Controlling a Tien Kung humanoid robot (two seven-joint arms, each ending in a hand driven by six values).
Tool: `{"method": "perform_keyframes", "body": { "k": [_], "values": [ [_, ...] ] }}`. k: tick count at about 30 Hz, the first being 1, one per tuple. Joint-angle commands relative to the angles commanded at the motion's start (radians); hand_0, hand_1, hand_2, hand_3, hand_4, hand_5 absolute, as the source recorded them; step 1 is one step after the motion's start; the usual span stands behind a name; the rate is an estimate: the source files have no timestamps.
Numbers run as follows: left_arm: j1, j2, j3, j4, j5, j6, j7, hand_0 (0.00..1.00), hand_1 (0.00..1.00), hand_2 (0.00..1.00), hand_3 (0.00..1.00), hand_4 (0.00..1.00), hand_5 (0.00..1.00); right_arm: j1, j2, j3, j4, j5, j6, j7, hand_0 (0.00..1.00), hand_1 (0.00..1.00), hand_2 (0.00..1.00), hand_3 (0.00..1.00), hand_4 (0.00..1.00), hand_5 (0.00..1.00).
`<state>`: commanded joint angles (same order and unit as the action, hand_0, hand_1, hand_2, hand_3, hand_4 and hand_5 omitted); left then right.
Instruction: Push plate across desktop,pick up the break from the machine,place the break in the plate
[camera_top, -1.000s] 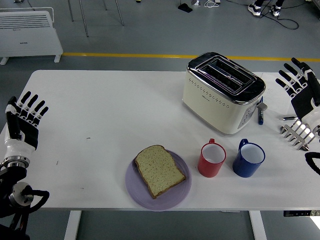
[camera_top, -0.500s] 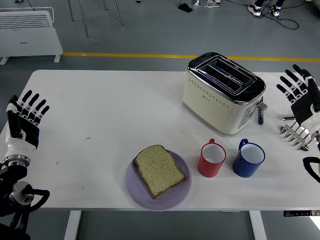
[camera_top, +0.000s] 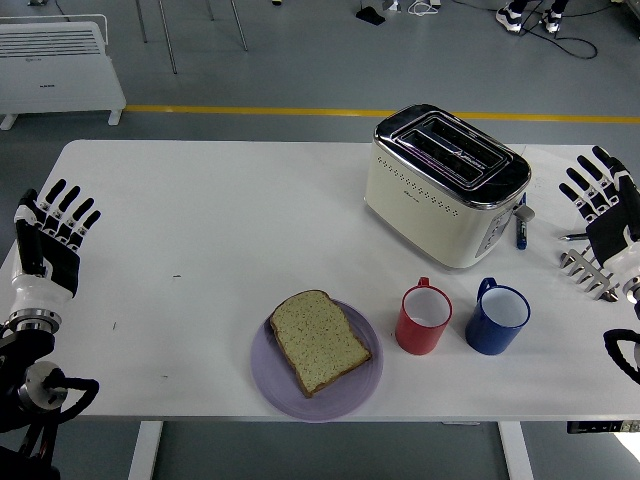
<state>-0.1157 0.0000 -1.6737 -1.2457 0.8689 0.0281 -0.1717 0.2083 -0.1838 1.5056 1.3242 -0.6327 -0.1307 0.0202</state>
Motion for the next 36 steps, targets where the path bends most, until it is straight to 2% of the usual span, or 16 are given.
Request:
{"method": "perform_keyframes", "body": {
  "k": [36],
  "values": [
    [0.021,0.0,0.014,0.005,-0.001,0.001,0.002,0.771,0.799,0.856,0.831,0.58,0.998,-0.036,0.007,0.012,-0.032,0.001,0.011,-0.006,0.821,0.783,0.787,0.781,0.483,0.536]
  ]
}}
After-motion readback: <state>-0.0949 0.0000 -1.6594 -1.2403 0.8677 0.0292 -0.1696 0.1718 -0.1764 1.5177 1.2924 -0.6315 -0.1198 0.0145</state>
